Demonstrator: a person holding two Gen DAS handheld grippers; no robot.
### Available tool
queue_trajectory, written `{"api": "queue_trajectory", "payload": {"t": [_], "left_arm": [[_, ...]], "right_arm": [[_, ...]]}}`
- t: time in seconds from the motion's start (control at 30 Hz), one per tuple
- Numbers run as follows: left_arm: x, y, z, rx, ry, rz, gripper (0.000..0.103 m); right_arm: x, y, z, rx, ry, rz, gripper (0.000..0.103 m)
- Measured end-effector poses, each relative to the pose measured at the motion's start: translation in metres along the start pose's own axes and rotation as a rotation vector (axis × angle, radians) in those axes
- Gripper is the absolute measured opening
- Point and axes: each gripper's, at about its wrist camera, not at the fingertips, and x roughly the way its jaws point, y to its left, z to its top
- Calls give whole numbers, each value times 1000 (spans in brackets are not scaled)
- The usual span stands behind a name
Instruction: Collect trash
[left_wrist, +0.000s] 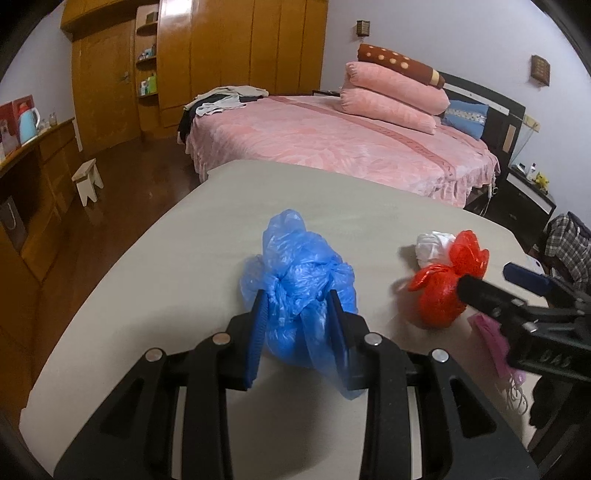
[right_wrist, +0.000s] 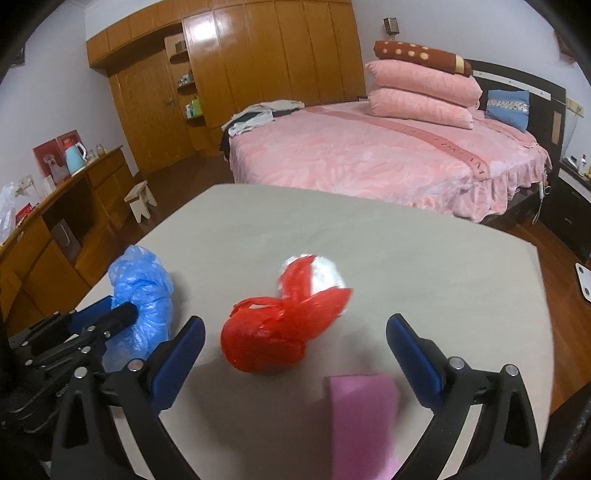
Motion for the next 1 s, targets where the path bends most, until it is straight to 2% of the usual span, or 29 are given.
{"api": "queue_trajectory", "payload": {"t": [0.13,0.27,0.33,0.63,1.0], "left_arm": [[0,4,0,-16,-4,-4,31],[-2,7,0,-25,-11,-15,31],[-5,7,-1,-24,-15,-20,31],[-37,4,3,-20,-57,-37,31],[-93,-25,10,19,-116,-75,31]], "right_arm": [[13,7,-1,-15,35,-1,84],[22,12,-6,-29,85,29,58],[19,14,-8,-34,87,36,52],[-25,13,-5,-23,25,59,50],[-107,3,7,-20,-86,62,50]]}}
